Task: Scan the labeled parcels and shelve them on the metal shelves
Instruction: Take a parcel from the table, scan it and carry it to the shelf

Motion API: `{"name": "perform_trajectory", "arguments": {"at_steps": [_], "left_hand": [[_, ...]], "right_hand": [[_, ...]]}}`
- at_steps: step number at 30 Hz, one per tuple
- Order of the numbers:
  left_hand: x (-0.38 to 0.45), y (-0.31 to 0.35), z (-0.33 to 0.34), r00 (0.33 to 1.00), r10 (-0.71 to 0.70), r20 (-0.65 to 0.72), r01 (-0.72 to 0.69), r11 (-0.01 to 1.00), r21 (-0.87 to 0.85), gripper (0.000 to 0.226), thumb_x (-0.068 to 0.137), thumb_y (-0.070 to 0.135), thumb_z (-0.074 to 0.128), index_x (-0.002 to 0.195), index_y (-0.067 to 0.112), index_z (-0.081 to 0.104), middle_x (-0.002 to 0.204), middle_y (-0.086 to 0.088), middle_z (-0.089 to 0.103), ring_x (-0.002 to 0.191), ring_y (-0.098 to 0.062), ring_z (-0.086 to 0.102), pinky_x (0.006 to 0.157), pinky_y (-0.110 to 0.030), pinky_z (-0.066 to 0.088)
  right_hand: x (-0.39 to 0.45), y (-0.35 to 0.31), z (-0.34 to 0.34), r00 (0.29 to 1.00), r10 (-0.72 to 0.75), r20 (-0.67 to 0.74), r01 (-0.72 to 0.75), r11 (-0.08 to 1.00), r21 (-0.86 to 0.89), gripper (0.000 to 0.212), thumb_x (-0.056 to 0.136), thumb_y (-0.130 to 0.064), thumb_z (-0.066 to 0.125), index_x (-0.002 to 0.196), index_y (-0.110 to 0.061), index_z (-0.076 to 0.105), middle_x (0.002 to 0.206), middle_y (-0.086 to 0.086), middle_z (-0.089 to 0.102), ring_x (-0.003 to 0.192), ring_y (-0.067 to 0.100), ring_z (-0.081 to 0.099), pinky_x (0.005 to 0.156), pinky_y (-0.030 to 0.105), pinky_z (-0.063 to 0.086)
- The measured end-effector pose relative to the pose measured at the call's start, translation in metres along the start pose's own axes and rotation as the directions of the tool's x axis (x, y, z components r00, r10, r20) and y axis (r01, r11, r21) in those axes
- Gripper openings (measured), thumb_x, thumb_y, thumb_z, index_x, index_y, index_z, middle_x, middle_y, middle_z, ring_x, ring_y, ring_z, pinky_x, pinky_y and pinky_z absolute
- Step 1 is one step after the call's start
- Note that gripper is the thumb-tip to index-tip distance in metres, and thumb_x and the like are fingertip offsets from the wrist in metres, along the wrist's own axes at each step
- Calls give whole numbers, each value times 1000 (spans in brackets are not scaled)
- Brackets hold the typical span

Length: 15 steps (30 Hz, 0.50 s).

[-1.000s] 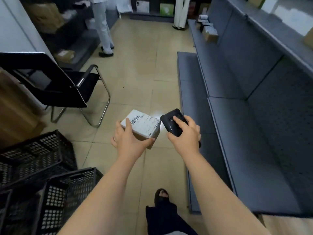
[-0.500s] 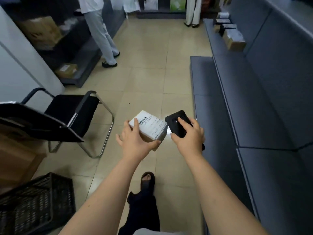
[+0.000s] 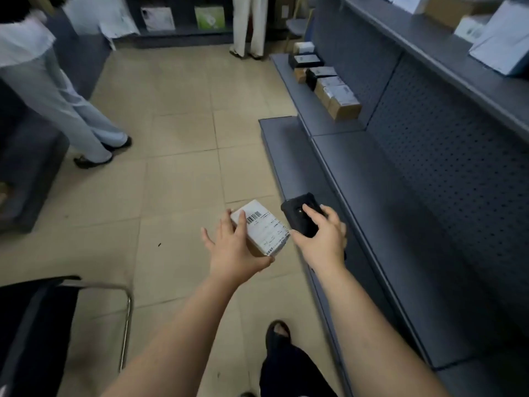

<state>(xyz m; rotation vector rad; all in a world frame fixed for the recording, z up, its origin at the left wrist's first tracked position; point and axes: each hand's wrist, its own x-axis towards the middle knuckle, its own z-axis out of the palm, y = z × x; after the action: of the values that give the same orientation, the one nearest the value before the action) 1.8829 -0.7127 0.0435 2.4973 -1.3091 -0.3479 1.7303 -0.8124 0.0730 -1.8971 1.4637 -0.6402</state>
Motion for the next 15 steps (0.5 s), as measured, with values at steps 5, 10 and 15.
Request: {"name": "perform_trajectory", "arguments": {"at_steps": [5,10,15], "left_hand": [[148,28,13,996,90,13,-90,996,16,125,58,77,68,157,24,13,163,-7,-1,151,-20,7,115,-56,-18],[287,74,3,980,191,52,-194,978,74,124,59,84,62,157,24,15,163,-7,0,150,-22,13,117,-59,-12],[404,118,-3,959,275,61,-278,959,46,126,59,86,62,157,25,13,163,-5,-1,151,-21,9,114,-57,-19]], "right_hand": [[138,-4,19,995,73,-61,-72,997,19,60,76,-29,79,133,-36,59,149,-9,37,133,22,30,111,47,30],[276,-22,25,992,96,-81,-92,995,48,60,75,-30,78,131,-38,59,147,-9,40,127,21,35,108,45,34],[386,-35,7,983,138,-124,-140,990,-10,58,78,-32,77,133,-39,57,146,-10,38,128,21,35,108,40,32]]}}
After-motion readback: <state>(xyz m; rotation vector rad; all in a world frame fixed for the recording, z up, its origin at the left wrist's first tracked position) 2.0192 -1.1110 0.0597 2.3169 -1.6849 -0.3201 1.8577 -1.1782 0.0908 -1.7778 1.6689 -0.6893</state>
